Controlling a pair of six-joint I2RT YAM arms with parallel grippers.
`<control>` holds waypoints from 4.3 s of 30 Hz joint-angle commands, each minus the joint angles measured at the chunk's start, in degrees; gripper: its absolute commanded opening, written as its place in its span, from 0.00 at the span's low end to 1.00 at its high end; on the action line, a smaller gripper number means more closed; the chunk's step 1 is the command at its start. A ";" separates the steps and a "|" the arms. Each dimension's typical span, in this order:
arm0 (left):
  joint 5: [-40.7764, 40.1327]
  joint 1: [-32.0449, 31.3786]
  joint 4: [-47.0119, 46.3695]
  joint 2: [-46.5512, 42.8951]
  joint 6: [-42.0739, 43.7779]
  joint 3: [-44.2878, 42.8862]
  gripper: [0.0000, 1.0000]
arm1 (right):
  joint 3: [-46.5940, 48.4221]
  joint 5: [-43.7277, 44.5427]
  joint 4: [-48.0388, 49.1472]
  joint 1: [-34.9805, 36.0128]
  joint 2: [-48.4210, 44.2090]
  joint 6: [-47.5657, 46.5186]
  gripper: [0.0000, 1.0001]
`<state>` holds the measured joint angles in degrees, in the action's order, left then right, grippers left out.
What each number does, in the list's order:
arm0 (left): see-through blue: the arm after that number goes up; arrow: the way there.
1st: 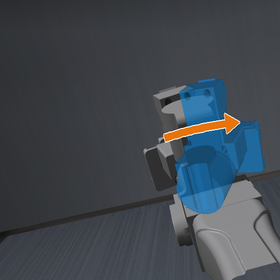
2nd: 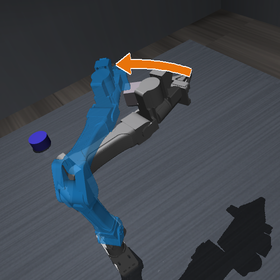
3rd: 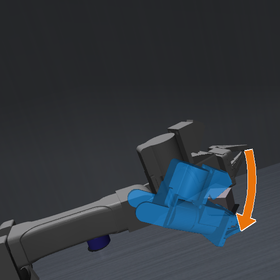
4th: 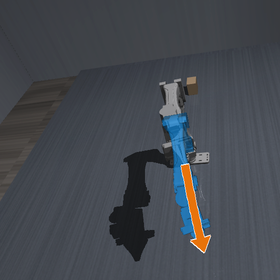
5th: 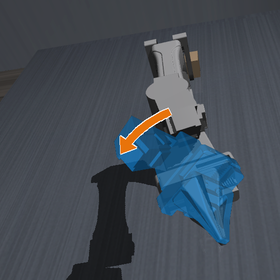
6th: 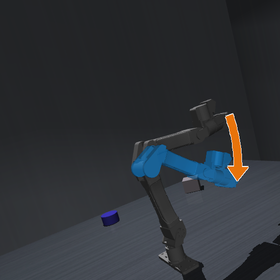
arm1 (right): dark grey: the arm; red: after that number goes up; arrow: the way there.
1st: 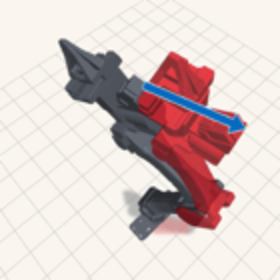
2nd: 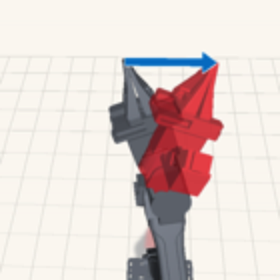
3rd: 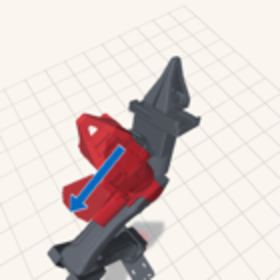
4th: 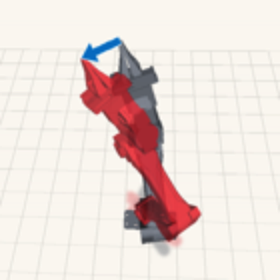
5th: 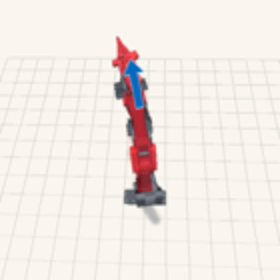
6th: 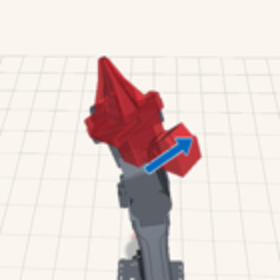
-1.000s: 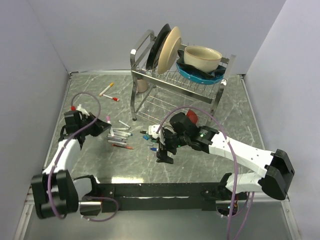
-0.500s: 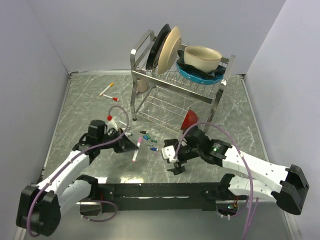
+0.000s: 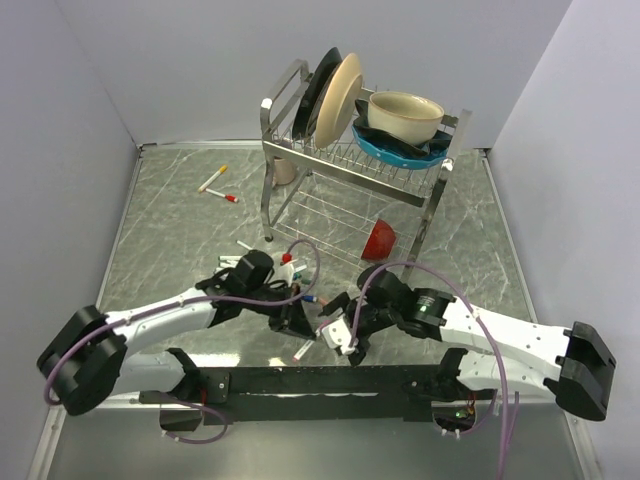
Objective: Open the pen caps
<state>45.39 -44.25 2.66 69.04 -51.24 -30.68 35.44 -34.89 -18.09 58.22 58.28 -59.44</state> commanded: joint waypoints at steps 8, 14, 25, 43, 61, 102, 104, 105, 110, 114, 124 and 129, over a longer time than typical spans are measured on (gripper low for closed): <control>1.11 -3.21 -5.91 4.00 -0.53 -4.57 0.01 | 1.12 6.42 -0.02 4.54 4.82 -2.17 0.49; 0.85 -3.21 -6.08 2.51 -0.96 -3.95 0.01 | 1.82 8.35 0.51 5.06 6.23 -0.68 0.14; -27.30 -3.12 -12.50 -20.04 -9.13 8.42 0.86 | 6.13 7.91 2.35 4.45 8.25 12.05 0.00; -56.98 -5.67 -28.32 -37.23 -24.96 25.41 0.82 | 13.69 14.06 9.47 -0.91 17.12 44.23 0.00; -55.93 -7.08 -35.17 -27.02 -23.99 22.94 0.23 | 16.15 14.24 9.39 -1.53 21.26 51.18 0.01; -43.99 34.41 7.62 -40.91 -13.88 13.98 0.01 | 19.93 11.86 -0.02 -3.02 25.30 44.06 0.00; -42.67 34.41 9.99 -40.73 -14.58 14.24 0.01 | 20.45 12.13 -0.98 -2.85 27.14 43.62 0.00; -42.49 34.41 10.96 -40.82 -14.93 14.33 0.01 | 20.81 12.91 -1.59 -2.50 28.02 42.92 0.00; -42.48 34.41 20.09 -41.96 -17.83 14.85 0.01 | 23.79 17.49 -5.11 -1.09 34.44 41.34 0.00; -43.19 34.41 22.92 -42.14 -19.77 16.70 0.04 | 24.50 20.21 -5.20 -0.91 35.59 41.16 0.00; -44.86 34.41 18.27 -35.64 -21.26 20.30 0.14 | 24.15 23.82 -5.12 -1.00 35.06 39.31 0.05; -45.21 34.40 17.47 -35.02 -21.97 21.00 0.19 | 24.24 26.63 -4.59 -0.91 35.76 39.58 0.09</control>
<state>1.41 -10.15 22.61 33.76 -72.23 -10.50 57.32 -11.53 -23.24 57.01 94.56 -19.22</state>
